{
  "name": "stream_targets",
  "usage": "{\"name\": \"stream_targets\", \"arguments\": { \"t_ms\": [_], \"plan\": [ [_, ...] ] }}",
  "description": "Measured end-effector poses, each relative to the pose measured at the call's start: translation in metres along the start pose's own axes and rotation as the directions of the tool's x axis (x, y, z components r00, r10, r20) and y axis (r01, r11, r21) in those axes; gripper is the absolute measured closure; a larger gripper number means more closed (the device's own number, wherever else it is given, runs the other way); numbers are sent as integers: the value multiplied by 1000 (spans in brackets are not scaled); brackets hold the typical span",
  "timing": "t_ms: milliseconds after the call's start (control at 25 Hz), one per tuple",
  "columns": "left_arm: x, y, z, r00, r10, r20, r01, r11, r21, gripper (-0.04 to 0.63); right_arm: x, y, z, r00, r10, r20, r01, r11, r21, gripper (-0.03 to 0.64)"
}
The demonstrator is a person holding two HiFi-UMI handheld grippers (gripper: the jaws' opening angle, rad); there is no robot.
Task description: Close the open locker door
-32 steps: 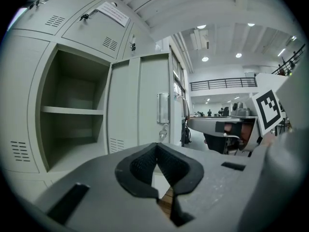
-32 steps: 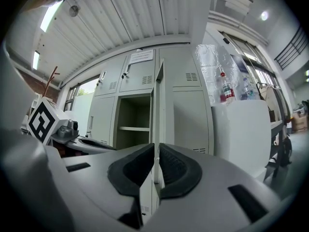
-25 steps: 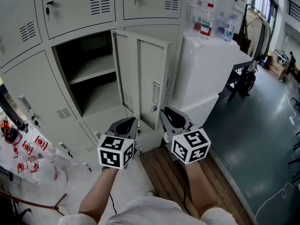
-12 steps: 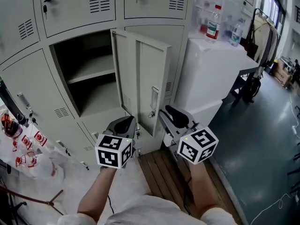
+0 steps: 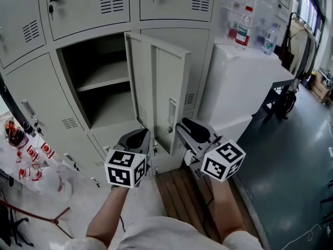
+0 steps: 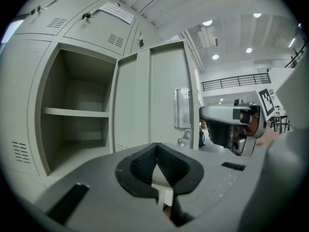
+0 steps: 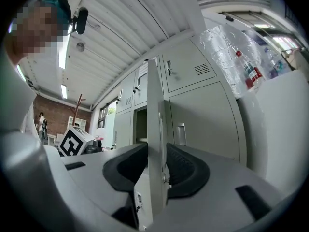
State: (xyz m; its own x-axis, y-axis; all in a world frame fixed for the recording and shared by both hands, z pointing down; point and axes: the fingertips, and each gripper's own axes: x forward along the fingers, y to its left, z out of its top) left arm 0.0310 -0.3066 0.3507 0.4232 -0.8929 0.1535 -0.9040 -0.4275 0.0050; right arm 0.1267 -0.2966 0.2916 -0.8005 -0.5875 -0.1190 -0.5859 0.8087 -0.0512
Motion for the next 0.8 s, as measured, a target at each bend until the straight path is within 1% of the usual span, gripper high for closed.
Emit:
{"name": "stream_targets", "arguments": {
  "t_ms": [280, 680, 800],
  "plan": [
    [-5, 8, -10, 1000, 30, -10, -30, 999, -21, 589, 1, 2, 1, 1000, 16, 17, -16, 1000, -4, 520],
    [-14, 18, -21, 997, 69, -23, -70, 997, -31, 589, 12, 30, -2, 991, 133, 6, -133, 991, -1, 519],
    [-16, 21, -21, 997, 80, -22, -81, 996, -28, 589, 17, 39, -3, 986, 164, 8, -164, 986, -7, 489]
  ]
}}
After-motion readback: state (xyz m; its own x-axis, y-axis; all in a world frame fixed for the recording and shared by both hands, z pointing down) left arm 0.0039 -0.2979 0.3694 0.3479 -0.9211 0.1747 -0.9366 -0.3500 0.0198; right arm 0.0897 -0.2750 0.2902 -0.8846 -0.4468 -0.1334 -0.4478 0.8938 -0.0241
